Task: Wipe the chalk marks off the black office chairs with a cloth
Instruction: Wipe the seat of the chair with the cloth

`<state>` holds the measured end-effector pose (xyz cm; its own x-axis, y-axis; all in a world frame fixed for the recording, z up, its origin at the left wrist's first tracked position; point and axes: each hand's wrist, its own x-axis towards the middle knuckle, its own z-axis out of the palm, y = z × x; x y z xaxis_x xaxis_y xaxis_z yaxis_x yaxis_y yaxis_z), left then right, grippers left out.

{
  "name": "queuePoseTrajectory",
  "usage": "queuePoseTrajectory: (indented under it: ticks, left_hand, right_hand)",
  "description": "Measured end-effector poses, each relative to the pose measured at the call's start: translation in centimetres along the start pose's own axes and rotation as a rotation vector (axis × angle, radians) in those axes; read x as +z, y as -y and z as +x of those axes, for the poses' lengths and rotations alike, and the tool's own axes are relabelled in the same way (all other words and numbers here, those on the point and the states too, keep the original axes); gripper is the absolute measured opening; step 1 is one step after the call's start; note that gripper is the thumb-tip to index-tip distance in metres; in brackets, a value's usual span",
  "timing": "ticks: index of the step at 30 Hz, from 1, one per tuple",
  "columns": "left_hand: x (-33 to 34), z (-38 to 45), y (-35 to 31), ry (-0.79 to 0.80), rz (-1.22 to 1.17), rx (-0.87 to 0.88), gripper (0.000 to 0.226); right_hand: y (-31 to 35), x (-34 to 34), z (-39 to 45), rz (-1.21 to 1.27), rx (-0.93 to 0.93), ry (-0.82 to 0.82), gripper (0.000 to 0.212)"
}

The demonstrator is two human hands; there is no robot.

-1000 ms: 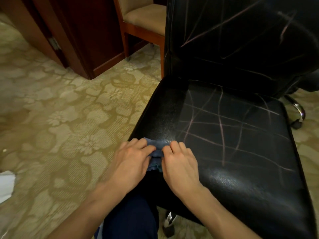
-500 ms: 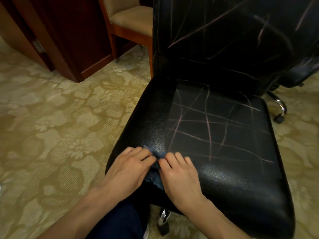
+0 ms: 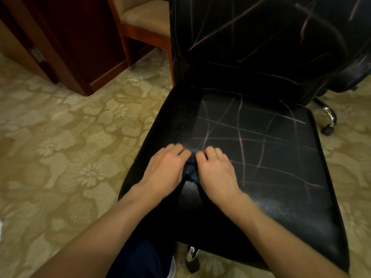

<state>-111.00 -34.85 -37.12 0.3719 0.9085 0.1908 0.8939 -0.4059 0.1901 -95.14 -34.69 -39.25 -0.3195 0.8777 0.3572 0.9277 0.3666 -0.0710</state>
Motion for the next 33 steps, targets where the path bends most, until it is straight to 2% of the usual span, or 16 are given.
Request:
queuePoseTrajectory:
  ticks: [6,12,21,33]
  left_hand:
    - [0.6,4.2,-0.5,0.010,-0.036,-0.076,0.026]
    - [0.2,1.5,-1.2,0.048,-0.099,-0.039,0.027]
    - [0.1,-3.5,-4.5,0.079,-0.111,-0.017,0.025]
    - [0.5,2.1,-4.4,0.028,0.028,-0.097,0.024]
  right_hand:
    - [-1.3,0.5,2.9,-0.011,0.068,0.036,0.035]
    - [-1.2,-0.5,-0.3,0.023,0.021,0.010,0.035]
    - [-1.0,-2.1,-6.3,0.074,0.010,-0.002,0.020]
    - [-2.8,-0.8,-1.6,0.043,0.094,-0.036,0.030]
